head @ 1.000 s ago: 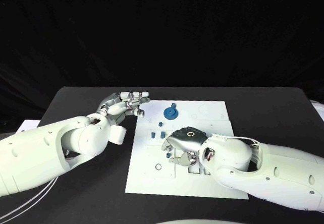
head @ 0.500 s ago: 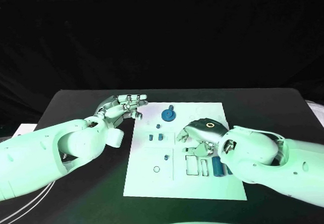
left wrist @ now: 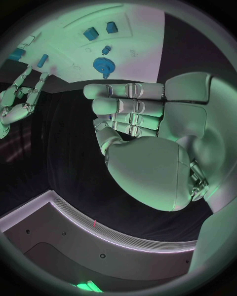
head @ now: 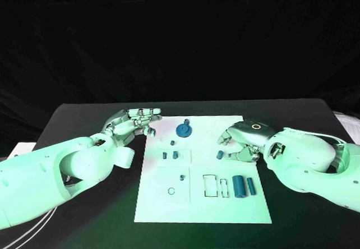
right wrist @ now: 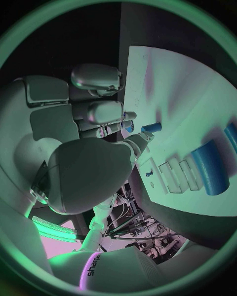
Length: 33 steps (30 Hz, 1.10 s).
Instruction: Assemble the parts on the task board
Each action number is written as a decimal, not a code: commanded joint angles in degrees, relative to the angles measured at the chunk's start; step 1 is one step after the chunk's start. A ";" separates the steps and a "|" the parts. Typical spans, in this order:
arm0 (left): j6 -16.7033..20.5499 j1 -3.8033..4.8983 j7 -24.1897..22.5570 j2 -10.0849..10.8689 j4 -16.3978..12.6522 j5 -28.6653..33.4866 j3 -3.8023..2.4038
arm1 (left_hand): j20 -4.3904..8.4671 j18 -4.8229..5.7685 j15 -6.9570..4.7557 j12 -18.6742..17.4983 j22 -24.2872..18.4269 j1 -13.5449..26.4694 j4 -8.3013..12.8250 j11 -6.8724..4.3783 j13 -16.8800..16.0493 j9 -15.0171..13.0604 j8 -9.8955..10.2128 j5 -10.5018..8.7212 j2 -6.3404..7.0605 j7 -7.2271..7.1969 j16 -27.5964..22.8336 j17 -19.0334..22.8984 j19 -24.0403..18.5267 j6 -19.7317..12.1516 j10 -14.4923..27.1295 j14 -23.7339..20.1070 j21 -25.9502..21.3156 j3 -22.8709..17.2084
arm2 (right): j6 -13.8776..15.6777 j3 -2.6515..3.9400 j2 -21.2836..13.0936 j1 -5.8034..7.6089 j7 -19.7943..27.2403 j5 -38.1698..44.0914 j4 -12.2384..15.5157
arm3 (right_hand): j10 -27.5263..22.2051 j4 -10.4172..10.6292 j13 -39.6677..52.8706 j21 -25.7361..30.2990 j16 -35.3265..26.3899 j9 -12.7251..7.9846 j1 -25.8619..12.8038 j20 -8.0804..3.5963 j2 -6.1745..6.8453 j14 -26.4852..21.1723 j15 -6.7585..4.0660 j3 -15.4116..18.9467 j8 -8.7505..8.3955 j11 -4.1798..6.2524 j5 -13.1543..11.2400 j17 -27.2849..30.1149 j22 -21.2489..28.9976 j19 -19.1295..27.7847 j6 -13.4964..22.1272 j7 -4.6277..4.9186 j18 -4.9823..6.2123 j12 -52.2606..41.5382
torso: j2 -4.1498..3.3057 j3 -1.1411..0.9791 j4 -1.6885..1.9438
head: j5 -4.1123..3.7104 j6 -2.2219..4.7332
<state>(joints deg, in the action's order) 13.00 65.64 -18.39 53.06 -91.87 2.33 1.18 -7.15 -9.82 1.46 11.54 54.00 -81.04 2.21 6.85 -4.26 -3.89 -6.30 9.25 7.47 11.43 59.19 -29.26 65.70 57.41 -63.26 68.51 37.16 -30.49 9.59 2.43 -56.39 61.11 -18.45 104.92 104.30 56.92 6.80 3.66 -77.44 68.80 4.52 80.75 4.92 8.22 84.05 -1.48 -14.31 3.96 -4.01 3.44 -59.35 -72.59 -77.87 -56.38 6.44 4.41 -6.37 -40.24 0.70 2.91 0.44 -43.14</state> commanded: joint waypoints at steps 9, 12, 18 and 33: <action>-1.60 -0.01 -0.38 -0.04 -0.03 -0.40 -0.03 | 0.25 -0.65 -0.02 0.31 0.07 -0.23 0.31 0.02 0.07 0.07 0.12 0.35 0.27 -0.01 -0.11 0.07 -0.17 -0.23 0.41 -0.40 0.05 0.09 | -4.33 -0.22 1.65 -0.87 0.21 1.51 -1.10 | 2.48 0.33 0.09 0.13 -0.19 -0.08 1.35 -0.48 -1.47 1.18 -0.43 0.58 -0.04 0.09 -0.12 0.24 0.01 -0.23 -1.38 -0.66 0.02 -1.16 | -0.05 0.06 0.03 | 0.15 0.02; -1.62 -0.01 -0.37 -0.01 -0.01 -0.40 -0.03 | 0.25 -0.65 -0.02 0.31 0.07 -0.23 0.31 0.02 0.07 0.07 0.12 0.35 0.27 -0.01 -0.11 0.07 -0.17 -0.23 0.41 -0.40 0.05 0.09 | -4.43 -0.25 2.09 -1.07 0.54 1.26 -1.46 | 3.38 0.48 0.04 0.09 -0.12 -0.02 1.71 -0.46 -2.19 1.23 -0.39 0.20 0.11 0.12 -0.07 0.16 -0.08 -0.32 -2.15 -0.65 0.00 -1.46 | -0.10 0.06 0.04 | 0.17 -0.10; -1.65 -0.01 -0.37 0.01 -0.04 -0.40 -0.03 | 0.25 -0.65 -0.02 0.31 0.07 -0.23 0.31 0.02 0.07 0.07 0.12 0.35 0.27 -0.01 -0.11 0.07 -0.17 -0.23 0.41 -0.40 0.05 0.09 | -4.58 -0.30 2.85 -1.24 1.01 0.95 -2.13 | 5.49 1.00 0.02 -0.14 0.16 0.20 2.20 -0.38 -3.58 1.33 -0.33 -0.90 0.50 0.29 -0.11 -0.16 -0.44 -0.62 -4.09 -0.70 -0.09 -1.91 | -0.03 0.05 0.13 | 0.11 -0.24; -1.77 -0.01 -0.25 0.08 -0.03 -0.41 -0.03 | 0.25 -0.65 -0.02 0.31 0.07 -0.23 0.31 0.02 0.07 0.07 0.12 0.35 0.27 -0.01 -0.11 0.07 -0.17 -0.23 0.41 -0.40 0.05 0.09 | 1.75 -0.32 3.85 -1.32 0.51 1.20 -3.23 | 11.05 1.62 0.17 -1.75 1.92 1.13 3.29 -0.62 -6.03 1.74 -0.46 -3.95 1.69 1.18 -0.46 -2.14 -2.61 -2.13 -8.74 -0.74 -0.61 -2.11 | 0.00 0.00 0.06 | 0.28 -0.42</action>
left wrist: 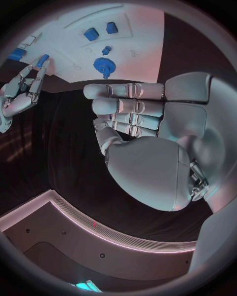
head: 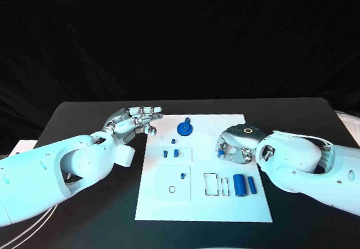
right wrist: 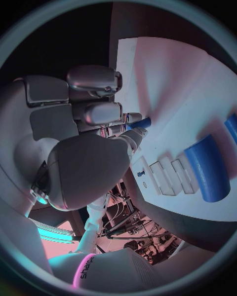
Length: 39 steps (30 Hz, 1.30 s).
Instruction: Assemble the parts on the task board
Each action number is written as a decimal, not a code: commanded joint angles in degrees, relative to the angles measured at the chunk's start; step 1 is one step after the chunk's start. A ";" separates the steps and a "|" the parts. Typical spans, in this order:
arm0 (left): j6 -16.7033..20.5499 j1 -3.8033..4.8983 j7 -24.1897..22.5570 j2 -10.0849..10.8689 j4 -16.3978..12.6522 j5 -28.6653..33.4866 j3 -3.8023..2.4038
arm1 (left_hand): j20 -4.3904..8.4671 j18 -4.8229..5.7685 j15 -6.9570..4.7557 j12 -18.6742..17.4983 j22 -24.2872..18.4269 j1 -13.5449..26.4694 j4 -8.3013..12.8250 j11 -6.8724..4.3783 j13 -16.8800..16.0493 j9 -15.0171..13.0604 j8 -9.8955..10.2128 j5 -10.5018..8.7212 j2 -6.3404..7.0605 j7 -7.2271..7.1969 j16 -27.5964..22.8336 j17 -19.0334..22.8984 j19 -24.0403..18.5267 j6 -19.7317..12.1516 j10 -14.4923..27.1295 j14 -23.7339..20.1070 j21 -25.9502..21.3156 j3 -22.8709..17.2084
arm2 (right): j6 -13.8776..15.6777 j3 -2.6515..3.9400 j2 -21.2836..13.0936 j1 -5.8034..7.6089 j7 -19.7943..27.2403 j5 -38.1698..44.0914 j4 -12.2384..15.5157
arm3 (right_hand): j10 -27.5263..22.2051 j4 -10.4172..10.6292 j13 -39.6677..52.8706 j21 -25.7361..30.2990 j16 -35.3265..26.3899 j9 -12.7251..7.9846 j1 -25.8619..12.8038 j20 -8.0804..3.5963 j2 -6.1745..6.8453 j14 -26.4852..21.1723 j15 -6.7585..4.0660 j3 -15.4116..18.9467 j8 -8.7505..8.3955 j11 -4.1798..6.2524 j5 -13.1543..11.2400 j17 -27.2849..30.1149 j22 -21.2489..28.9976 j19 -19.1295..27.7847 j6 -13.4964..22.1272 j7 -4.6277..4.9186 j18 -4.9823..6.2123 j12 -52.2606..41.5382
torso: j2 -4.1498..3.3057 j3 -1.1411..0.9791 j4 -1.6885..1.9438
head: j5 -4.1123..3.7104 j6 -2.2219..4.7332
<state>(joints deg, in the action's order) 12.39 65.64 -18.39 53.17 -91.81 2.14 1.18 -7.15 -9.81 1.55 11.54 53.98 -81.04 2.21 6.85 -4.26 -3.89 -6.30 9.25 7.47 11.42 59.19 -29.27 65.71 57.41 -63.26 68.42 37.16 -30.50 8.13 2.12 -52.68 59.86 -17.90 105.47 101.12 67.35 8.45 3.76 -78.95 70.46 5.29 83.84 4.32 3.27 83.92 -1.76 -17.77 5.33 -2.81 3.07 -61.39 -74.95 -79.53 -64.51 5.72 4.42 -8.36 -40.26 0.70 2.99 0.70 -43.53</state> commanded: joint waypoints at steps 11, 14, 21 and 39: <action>-1.24 -0.01 -0.14 -0.01 0.12 -0.31 -0.03 | 0.22 -0.65 -0.09 0.49 0.14 -0.17 0.42 0.02 0.06 0.04 0.03 0.30 0.25 -0.01 -0.08 0.16 -0.22 -0.20 0.41 -0.34 0.09 0.19 | 6.22 0.12 -0.83 -0.02 -0.54 -1.50 1.73 | 1.92 -0.24 0.07 -0.56 0.48 0.71 0.45 0.11 -1.13 1.86 -0.01 -1.21 0.53 0.07 -0.11 -0.26 -0.68 -0.73 -1.43 -0.04 -0.71 0.23 | 0.07 0.00 -0.01 | 0.11 0.01; -1.22 -0.01 -0.14 0.01 0.18 -0.32 -0.03 | 0.22 -0.65 -0.09 0.49 0.14 -0.17 0.42 0.02 0.06 0.04 0.03 0.30 0.25 -0.01 -0.08 0.16 -0.22 -0.20 0.41 -0.34 0.09 0.19 | 6.63 0.29 -1.48 0.14 -0.46 -2.94 3.21 | 1.94 -0.31 0.04 -0.58 0.52 0.72 0.50 0.14 -1.03 1.86 0.04 -1.29 0.47 0.02 -0.11 -0.30 -0.70 -0.74 -1.39 0.02 -0.71 0.35 | 0.05 0.02 -0.04 | 0.15 0.02; -1.27 -0.01 -0.16 -0.03 0.26 -0.32 -0.03 | 0.22 -0.65 -0.09 0.49 0.14 -0.17 0.42 0.02 0.06 0.04 0.03 0.30 0.25 -0.01 -0.08 0.16 -0.22 -0.20 0.41 -0.34 0.09 0.19 | 7.64 0.66 -1.63 0.44 0.27 -5.50 7.35 | 1.99 -0.48 0.00 -0.56 0.53 0.76 0.65 0.22 -0.87 1.84 0.19 -1.52 0.35 -0.13 -0.09 -0.26 -0.68 -0.70 -1.33 0.22 -0.71 0.64 | 0.03 0.04 -0.02 | 0.29 -0.02; -1.32 -0.01 -0.15 -0.57 0.19 -0.32 -0.03 | 0.22 -0.65 -0.09 0.49 0.14 -0.17 0.42 0.02 0.06 0.04 0.03 0.30 0.25 -0.01 -0.08 0.16 -0.22 -0.20 0.41 -0.34 0.09 0.19 | 3.70 -1.00 11.43 -1.88 4.00 -6.28 5.40 | 1.95 -1.03 -0.06 -0.26 0.49 0.84 1.10 0.48 -0.74 1.75 0.49 -2.30 -0.03 -0.49 -0.01 -0.06 -0.27 -0.37 -1.08 0.76 -0.59 1.46 | -0.01 0.13 0.14 | 1.88 -0.88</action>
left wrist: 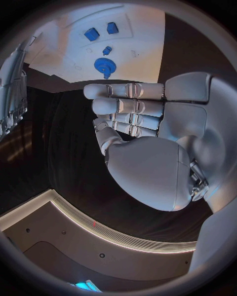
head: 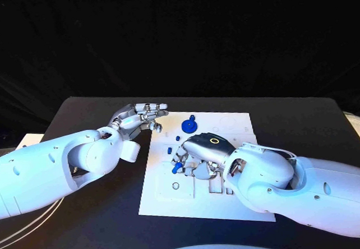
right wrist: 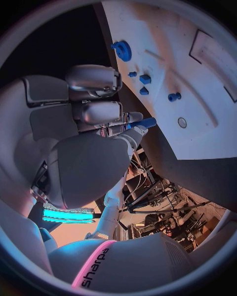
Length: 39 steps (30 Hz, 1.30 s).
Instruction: Assemble the parts on the task board
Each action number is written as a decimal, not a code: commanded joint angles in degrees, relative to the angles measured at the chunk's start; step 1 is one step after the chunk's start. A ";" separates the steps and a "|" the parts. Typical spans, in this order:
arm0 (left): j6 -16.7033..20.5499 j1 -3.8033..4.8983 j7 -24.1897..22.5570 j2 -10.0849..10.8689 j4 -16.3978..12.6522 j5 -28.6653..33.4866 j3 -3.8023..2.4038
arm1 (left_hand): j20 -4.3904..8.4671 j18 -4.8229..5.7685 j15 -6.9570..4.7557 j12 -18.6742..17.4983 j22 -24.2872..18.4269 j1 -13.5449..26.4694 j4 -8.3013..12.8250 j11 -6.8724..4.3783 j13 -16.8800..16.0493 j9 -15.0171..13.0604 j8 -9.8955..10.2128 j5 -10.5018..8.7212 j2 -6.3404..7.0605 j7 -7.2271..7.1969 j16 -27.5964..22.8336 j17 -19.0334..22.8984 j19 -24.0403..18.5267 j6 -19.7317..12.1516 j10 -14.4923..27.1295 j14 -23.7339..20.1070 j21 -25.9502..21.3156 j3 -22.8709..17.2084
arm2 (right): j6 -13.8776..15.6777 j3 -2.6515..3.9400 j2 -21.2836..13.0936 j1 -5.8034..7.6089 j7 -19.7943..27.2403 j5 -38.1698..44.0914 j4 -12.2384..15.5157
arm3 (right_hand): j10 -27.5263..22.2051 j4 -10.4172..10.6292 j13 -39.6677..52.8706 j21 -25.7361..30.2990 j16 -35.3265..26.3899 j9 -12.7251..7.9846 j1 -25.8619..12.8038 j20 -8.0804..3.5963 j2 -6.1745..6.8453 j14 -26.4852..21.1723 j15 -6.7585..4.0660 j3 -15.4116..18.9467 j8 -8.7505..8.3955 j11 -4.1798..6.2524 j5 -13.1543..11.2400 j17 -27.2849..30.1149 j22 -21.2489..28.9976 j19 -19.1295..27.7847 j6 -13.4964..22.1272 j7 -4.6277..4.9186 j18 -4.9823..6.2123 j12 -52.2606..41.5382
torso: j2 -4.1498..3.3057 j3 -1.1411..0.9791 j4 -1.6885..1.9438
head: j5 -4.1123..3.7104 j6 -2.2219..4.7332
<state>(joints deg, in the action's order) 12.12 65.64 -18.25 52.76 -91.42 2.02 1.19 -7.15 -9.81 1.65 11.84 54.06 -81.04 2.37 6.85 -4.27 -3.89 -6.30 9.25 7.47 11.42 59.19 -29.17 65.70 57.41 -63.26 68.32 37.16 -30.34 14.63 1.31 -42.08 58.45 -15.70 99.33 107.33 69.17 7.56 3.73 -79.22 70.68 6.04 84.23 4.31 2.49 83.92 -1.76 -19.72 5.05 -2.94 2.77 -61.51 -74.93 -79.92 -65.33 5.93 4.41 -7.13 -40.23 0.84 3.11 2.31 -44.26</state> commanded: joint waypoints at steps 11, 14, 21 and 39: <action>-1.01 -0.01 -0.36 -0.10 -0.40 -0.20 -0.04 | 0.22 -0.66 -0.20 0.20 0.07 -0.17 0.25 0.02 0.06 0.04 0.03 0.30 0.25 -0.01 -0.08 0.06 -0.22 -0.20 0.41 -0.24 0.09 0.03 | -6.79 -0.87 3.73 -2.20 1.81 0.91 -4.32 | 0.07 -0.16 -0.05 -0.02 0.36 0.10 0.59 0.57 0.11 1.75 0.59 -0.41 0.12 -0.49 0.23 -0.03 -0.33 0.02 -0.15 0.76 -0.59 0.45 | 0.01 -0.07 -0.12 | 0.70 -0.55; -1.05 -0.01 -0.36 -0.14 -0.41 -0.20 -0.04 | 0.22 -0.66 -0.20 0.20 0.07 -0.17 0.25 0.02 0.06 0.04 0.03 0.30 0.25 -0.01 -0.08 0.06 -0.22 -0.20 0.41 -0.24 0.09 0.03 | -7.40 -0.95 4.01 -2.31 1.73 1.31 -4.80 | 0.06 -0.17 -0.05 -0.01 0.33 0.10 0.59 0.57 0.12 1.74 0.60 -0.42 0.10 -0.50 0.23 0.01 -0.33 0.03 -0.14 0.77 -0.59 0.47 | 0.00 -0.09 -0.06 | 0.77 -0.62; -0.99 0.00 -0.35 -0.09 -0.32 -0.20 -0.04 | 0.22 -0.66 -0.20 0.20 0.07 -0.17 0.25 0.02 0.06 0.04 0.03 0.30 0.25 -0.01 -0.08 0.06 -0.22 -0.20 0.41 -0.24 0.09 0.03 | -7.93 -1.01 3.81 -2.38 1.45 2.07 -5.29 | 0.06 -0.19 -0.04 -0.03 0.37 0.11 0.59 0.59 0.10 1.75 0.61 -0.44 0.09 -0.51 0.24 -0.05 -0.35 0.01 -0.14 0.79 -0.59 0.50 | -0.02 -0.13 -0.20 | 0.80 -0.61; -1.03 0.00 -0.27 -0.13 -0.16 -0.20 -0.04 | 0.21 -0.66 -0.19 0.34 0.12 -0.16 0.39 0.03 0.07 0.03 -0.02 0.29 0.22 0.01 -0.05 0.15 -0.28 -0.24 0.49 -0.28 0.12 0.09 | -9.16 -1.02 3.68 -2.40 -0.08 3.46 -5.24 | 0.11 -0.22 -0.03 0.00 0.34 0.12 0.58 0.62 0.05 1.73 0.64 -0.51 0.07 -0.54 0.25 0.02 -0.32 0.04 -0.16 0.84 -0.58 0.55 | -0.04 -0.11 -0.13 | 0.79 -0.79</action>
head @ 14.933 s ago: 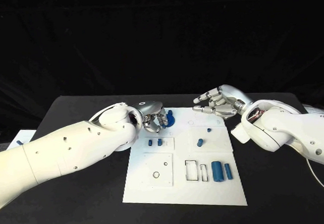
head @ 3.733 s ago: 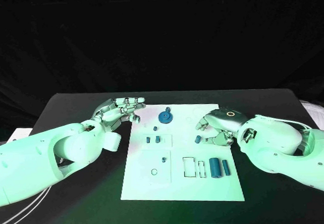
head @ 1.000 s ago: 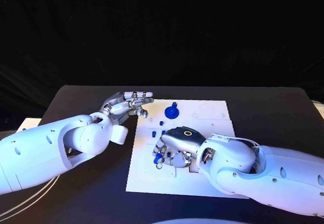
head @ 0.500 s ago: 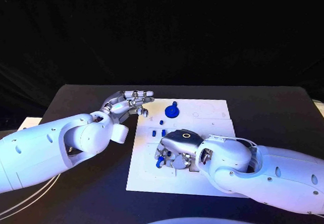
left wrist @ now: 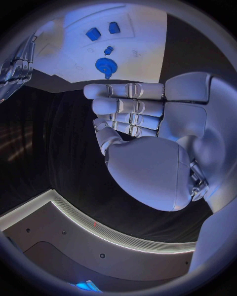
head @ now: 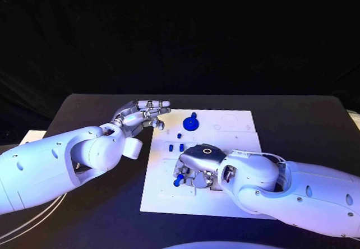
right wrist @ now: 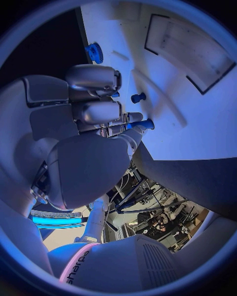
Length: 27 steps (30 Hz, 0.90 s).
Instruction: Assemble the parts on the task board
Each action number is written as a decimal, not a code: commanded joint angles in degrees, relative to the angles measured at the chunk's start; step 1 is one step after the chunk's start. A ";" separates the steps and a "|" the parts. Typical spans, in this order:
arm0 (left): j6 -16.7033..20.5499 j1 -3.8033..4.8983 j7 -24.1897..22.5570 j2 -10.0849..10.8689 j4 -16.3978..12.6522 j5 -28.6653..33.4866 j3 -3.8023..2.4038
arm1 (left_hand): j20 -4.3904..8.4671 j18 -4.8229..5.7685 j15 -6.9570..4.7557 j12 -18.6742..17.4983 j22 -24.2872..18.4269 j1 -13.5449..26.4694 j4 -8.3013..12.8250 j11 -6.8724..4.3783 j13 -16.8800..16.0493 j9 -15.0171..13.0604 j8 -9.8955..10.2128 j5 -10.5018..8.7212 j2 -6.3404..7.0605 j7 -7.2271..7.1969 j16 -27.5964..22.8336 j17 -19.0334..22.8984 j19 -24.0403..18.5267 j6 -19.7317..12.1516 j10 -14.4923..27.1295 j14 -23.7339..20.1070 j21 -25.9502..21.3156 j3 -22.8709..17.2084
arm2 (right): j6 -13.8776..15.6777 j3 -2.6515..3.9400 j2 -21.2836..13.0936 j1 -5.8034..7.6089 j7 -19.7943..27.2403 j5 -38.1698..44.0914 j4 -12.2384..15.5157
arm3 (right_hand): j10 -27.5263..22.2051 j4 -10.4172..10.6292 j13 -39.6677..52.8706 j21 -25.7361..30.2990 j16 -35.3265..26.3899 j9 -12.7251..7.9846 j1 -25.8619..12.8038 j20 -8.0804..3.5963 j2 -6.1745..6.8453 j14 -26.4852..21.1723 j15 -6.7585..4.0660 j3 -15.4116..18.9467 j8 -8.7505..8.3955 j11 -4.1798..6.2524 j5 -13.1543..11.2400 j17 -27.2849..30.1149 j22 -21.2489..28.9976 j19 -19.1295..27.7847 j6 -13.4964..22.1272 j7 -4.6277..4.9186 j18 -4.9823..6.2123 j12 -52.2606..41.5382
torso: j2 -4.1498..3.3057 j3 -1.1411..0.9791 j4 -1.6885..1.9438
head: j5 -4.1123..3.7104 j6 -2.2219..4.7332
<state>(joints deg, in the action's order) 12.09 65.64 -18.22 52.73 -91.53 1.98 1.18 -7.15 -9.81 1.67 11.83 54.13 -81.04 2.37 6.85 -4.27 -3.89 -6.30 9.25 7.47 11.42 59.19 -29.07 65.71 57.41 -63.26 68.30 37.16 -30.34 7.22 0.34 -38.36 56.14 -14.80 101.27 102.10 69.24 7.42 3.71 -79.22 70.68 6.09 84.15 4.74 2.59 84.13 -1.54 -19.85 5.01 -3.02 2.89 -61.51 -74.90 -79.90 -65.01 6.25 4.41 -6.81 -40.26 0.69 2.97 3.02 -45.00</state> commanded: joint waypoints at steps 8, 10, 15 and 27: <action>-1.02 0.00 -0.29 -0.13 -0.10 -0.17 -0.04 | 0.21 -0.66 -0.22 0.35 0.05 -0.16 0.39 0.03 0.07 0.03 -0.02 0.29 0.22 0.01 -0.05 0.05 -0.28 -0.24 0.49 -0.26 0.12 0.10 | -2.66 -0.25 0.97 -0.08 -1.45 2.55 -0.22 | -2.14 0.59 -0.19 0.59 -0.14 -0.43 -1.33 0.78 1.71 1.22 1.21 0.54 -1.42 -1.43 0.26 0.83 0.38 0.65 1.99 1.44 -0.42 1.94 | 0.03 0.10 0.01 | -0.05 0.03; -1.02 0.00 -0.28 -0.14 -0.10 -0.17 -0.04 | 0.21 -0.66 -0.22 0.35 0.05 -0.16 0.39 0.03 0.07 0.03 -0.02 0.29 0.22 0.01 -0.05 0.05 -0.28 -0.24 0.49 -0.26 0.12 0.10 | -2.62 -0.38 1.20 -0.08 -1.42 2.49 -0.38 | -4.06 0.87 -0.23 1.13 -0.53 -0.82 -2.07 1.15 2.54 1.02 1.68 1.09 -1.59 -1.98 0.34 1.41 1.06 1.18 3.58 1.84 -0.25 2.83 | 0.03 0.10 0.05 | -0.08 0.00; -1.01 0.00 -0.25 -0.11 -0.10 -0.17 -0.04 | 0.21 -0.66 -0.22 0.35 0.05 -0.16 0.39 0.03 0.07 0.03 -0.02 0.29 0.22 0.01 -0.05 0.05 -0.28 -0.24 0.49 -0.26 0.12 0.10 | -2.09 -0.64 1.53 -0.08 -1.26 2.32 -0.62 | -7.59 0.92 -0.17 1.71 -0.94 -1.65 -2.84 1.88 3.45 0.78 2.31 2.48 -1.55 -2.71 0.44 2.11 1.72 1.71 6.50 2.27 -0.04 3.11 | 0.01 0.06 0.02 | -0.09 0.01; -1.10 0.00 -0.12 -0.07 -0.11 -0.17 -0.04 | 0.21 -0.66 -0.22 0.35 0.05 -0.16 0.39 0.03 0.07 0.03 -0.02 0.29 0.22 0.01 -0.05 0.05 -0.28 -0.24 0.49 -0.26 0.12 0.10 | 1.94 -0.79 1.32 -0.10 -1.18 2.33 -0.54 | -12.90 0.64 -0.17 2.72 -1.50 -2.25 -3.19 2.63 3.66 0.46 3.15 4.73 -1.49 -3.72 0.35 3.14 2.92 2.62 9.44 2.30 0.26 3.19 | 0.02 0.01 -0.01 | -0.24 0.11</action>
<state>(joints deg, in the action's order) 12.05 65.64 -18.13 52.73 -91.55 1.98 1.18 -7.15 -9.81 1.68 11.83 54.11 -81.04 2.37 6.85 -4.27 -3.89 -6.30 9.25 7.47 11.41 59.19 -29.08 65.70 57.41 -63.26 68.29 37.16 -30.34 6.86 -0.44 -36.97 56.10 -15.76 102.78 101.45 56.45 8.07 3.47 -76.52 69.27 3.86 80.81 7.35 5.91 83.92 1.34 -15.18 3.62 -6.70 3.33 -58.34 -71.97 -77.29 -55.64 8.56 4.41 -3.76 -40.24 0.74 2.97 2.82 -44.92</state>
